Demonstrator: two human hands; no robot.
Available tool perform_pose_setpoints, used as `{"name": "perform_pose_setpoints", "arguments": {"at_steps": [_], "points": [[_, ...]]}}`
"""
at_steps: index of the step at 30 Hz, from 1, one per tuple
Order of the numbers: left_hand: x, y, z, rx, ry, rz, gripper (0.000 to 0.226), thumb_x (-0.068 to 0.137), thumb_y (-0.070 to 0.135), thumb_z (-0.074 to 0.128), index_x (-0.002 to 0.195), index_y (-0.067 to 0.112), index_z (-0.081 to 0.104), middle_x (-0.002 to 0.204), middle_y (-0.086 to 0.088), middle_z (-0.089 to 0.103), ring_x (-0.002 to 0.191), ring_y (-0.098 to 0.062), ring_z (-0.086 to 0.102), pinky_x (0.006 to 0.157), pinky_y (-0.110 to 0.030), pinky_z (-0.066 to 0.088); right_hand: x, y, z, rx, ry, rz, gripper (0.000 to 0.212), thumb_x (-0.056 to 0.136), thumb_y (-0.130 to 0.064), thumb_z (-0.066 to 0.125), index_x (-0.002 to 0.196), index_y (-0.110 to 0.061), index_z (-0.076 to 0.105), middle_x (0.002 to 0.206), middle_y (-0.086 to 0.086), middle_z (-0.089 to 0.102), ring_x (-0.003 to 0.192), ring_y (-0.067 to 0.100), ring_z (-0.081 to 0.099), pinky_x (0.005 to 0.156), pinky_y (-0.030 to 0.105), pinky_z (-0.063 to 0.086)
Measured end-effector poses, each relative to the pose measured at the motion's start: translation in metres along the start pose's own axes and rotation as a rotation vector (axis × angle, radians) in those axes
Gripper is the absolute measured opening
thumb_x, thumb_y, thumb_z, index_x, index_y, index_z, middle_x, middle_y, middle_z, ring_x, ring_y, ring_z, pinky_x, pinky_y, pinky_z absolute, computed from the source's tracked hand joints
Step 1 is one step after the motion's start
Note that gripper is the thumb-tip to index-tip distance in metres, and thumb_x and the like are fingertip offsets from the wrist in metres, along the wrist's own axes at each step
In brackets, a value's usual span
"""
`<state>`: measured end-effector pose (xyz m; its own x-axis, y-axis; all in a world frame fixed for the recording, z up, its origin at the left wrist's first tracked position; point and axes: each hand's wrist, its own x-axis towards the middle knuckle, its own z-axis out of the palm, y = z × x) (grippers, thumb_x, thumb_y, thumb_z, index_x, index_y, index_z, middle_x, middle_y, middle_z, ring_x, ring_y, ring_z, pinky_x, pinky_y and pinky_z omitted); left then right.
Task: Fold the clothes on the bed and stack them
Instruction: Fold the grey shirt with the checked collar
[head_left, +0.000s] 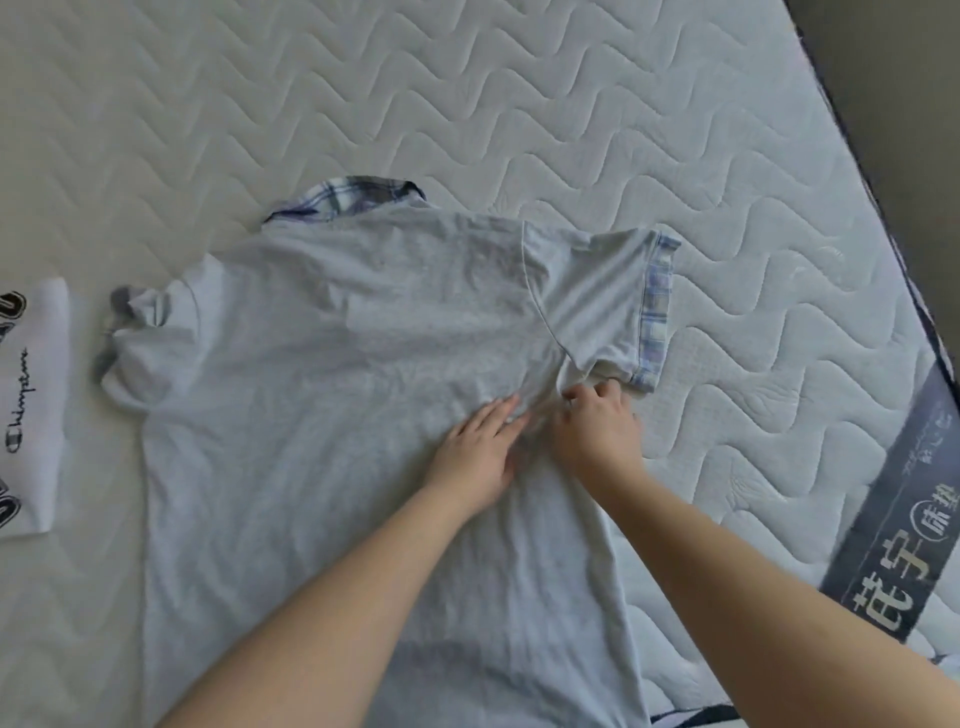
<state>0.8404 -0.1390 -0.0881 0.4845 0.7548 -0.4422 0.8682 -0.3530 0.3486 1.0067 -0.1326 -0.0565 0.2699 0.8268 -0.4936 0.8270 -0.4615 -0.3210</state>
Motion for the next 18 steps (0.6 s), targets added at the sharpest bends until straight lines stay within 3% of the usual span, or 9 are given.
{"name": "perform_pose_setpoints", "arguments": {"at_steps": [3,6,9,18], "points": [[-0.009,-0.022,-0.012,-0.167,0.066,0.021,0.058,0.09,0.019,0.054,0.146,0.019,0.041,0.156,-0.002,0.033,0.141,-0.021,0.033,0.114,-0.033,0.028,-0.001,-0.028,0.002,0.013,0.138,-0.017,0.034,0.095,-0.027,0.048,0.125,-0.016,0.057,0.125,0.013,0.051,0.12,0.032,0.043,0.1,0.041,0.035],[-0.036,-0.069,-0.032,-0.293,0.217,-0.09,0.05,0.091,0.015,0.053,0.14,0.014,0.05,0.148,-0.008,0.044,0.134,-0.025,0.043,0.111,-0.033,0.032,-0.006,-0.075,0.012,0.043,0.117,-0.104,0.032,0.095,-0.025,0.049,0.125,-0.018,0.057,0.128,0.011,0.051,0.121,0.03,0.043,0.103,0.039,0.034],[-0.074,-0.129,-0.051,-0.238,0.331,-0.205,0.052,0.089,0.013,0.053,0.142,0.013,0.048,0.147,-0.008,0.045,0.134,-0.024,0.043,0.11,-0.033,0.034,-0.007,-0.135,0.027,0.053,0.038,-0.223,0.03,0.096,-0.026,0.05,0.125,-0.019,0.057,0.127,0.008,0.051,0.119,0.027,0.048,0.101,0.037,0.036],[-0.143,-0.274,-0.093,-0.045,0.472,-0.399,0.058,0.088,0.017,0.053,0.145,0.01,0.042,0.153,-0.011,0.036,0.141,-0.026,0.033,0.112,-0.039,0.027,-0.014,-0.307,0.085,0.053,-0.211,-0.494,0.034,0.098,-0.026,0.049,0.132,-0.02,0.055,0.131,0.005,0.053,0.119,0.025,0.051,0.102,0.039,0.043]]}}
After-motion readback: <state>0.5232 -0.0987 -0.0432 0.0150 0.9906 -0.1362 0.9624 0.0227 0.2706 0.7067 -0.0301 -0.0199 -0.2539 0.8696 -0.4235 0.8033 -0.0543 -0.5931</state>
